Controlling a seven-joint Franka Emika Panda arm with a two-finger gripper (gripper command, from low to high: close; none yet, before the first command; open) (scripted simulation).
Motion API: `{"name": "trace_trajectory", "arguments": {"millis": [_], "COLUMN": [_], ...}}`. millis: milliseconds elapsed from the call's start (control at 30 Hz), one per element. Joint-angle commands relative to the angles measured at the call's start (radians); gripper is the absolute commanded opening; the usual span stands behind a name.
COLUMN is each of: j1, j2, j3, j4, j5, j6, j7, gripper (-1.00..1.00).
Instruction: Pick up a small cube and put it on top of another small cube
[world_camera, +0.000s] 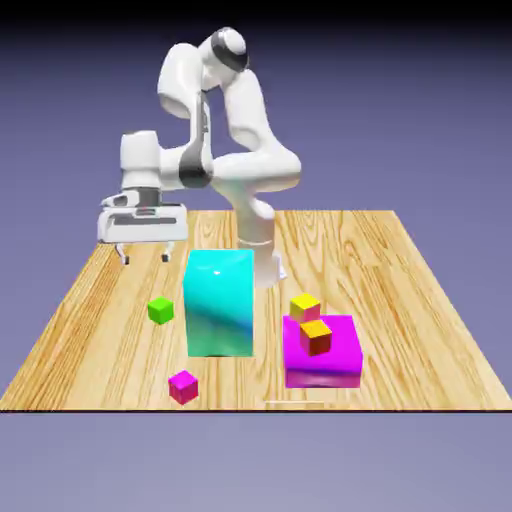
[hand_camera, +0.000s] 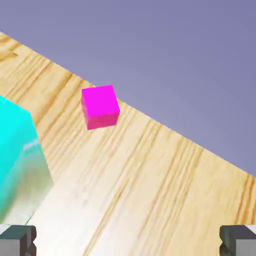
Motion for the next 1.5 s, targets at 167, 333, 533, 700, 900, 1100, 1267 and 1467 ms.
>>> {"name": "trace_trajectory", "arguments": {"millis": [167,333,533,700,900,1100,1267,1467], "j1": [0.048,0.088,0.150,0.306,0.449,0.293,0.136,0.287], "j2": [-0.018,-0.033,-0.051,-0.086,-0.118,-0.083,-0.048,-0.003], "j3": [-0.217,-0.399,-0.570,-0.751,-0.917,-0.736,-0.555,-0.440], "j4": [0.002,0.003,0.011,0.046,0.079,0.043,0.008,0.124], "j5": [-0.103,-0.189,-0.281,-0.419,-0.546,-0.407,-0.269,-0.030], "j6": [-0.060,-0.110,-0.133,-0.063,0.001,-0.069,-0.139,-0.199], "j7": [-0.170,-0.311,-0.398,-0.305,-0.221,-0.313,-0.406,-0.386], "gripper": [0.00,0.00,0.00,0.00,-1.00,-1.00,-1.00,-1.00]}}
